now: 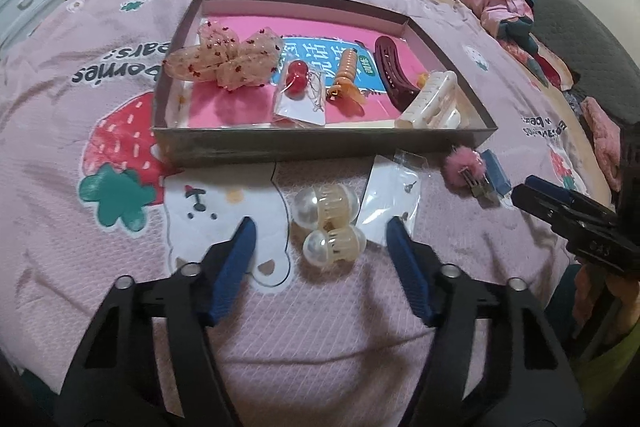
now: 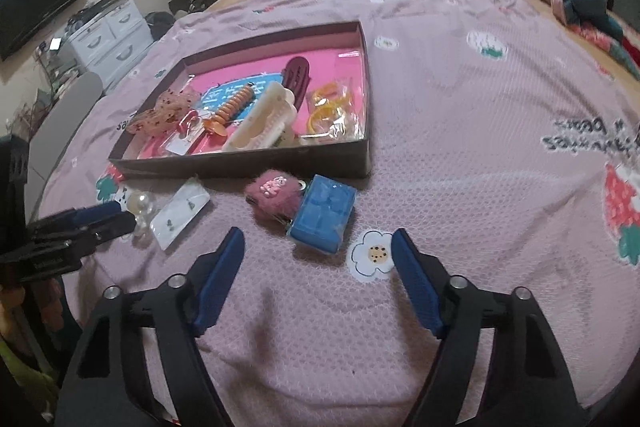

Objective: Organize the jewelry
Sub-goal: 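Grasp the pearl claw clips with the left tool while the right grasps the blue box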

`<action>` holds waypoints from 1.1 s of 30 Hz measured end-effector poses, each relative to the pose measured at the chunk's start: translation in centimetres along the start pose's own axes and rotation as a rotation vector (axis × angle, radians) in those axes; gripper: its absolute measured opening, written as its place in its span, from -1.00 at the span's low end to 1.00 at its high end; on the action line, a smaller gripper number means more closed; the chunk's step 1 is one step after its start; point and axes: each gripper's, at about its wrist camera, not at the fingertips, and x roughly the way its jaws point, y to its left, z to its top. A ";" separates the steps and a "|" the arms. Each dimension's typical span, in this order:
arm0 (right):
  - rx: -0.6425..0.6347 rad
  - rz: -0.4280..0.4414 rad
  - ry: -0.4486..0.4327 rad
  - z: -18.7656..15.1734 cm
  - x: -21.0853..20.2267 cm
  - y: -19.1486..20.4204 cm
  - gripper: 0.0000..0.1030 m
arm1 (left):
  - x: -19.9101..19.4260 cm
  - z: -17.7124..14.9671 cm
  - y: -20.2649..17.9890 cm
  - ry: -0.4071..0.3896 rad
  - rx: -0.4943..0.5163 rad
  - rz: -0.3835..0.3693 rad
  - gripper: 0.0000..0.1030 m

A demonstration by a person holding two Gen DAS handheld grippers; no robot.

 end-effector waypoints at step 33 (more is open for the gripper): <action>0.100 -0.076 -0.037 -0.6 -1.2 -5.2 -0.34 | 1.2 -0.4 0.1 0.045 0.024 0.018 -0.49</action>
